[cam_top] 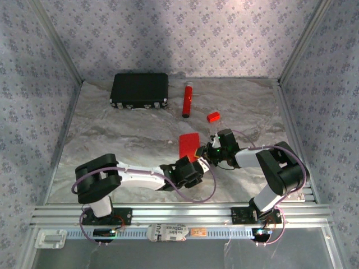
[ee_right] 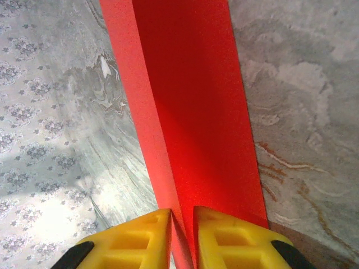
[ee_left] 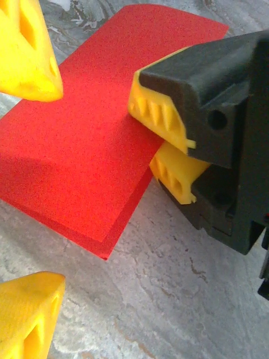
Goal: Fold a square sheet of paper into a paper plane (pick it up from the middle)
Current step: Fold the triangle a second time at the center of the table.
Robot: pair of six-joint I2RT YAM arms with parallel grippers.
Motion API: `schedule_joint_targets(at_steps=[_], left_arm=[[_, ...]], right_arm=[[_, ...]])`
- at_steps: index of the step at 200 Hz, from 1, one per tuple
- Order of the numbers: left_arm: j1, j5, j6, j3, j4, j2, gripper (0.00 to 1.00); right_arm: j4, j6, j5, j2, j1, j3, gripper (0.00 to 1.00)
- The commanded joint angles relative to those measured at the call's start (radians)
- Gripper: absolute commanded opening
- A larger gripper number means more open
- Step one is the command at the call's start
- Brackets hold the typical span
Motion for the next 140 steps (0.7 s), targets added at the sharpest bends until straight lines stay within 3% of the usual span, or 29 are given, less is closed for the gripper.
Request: schedule_joint_targets(at_steps=[1,33,54,140], left_arm=[[-0.005,-0.027,0.031,0.031,0.024,0.015,0.79],[-0.007,-0.035,0.047,0.041,0.033,0.026,0.75],[-0.006,-0.039,0.056,0.044,0.031,0.032,0.67],[-0.005,-0.028,0.065,0.033,0.037,0.002,0.13]], right_arm=[[-0.019,-0.002,-0.008,-0.019,-0.002,0.017,0.19],[-0.019,-0.001,-0.003,-0.023,-0.002,0.011,0.19],[-0.018,-0.001,-0.002,-0.025,-0.004,0.005,0.19],[-0.025,-0.001,0.008,-0.044,-0.004,-0.007,0.20]])
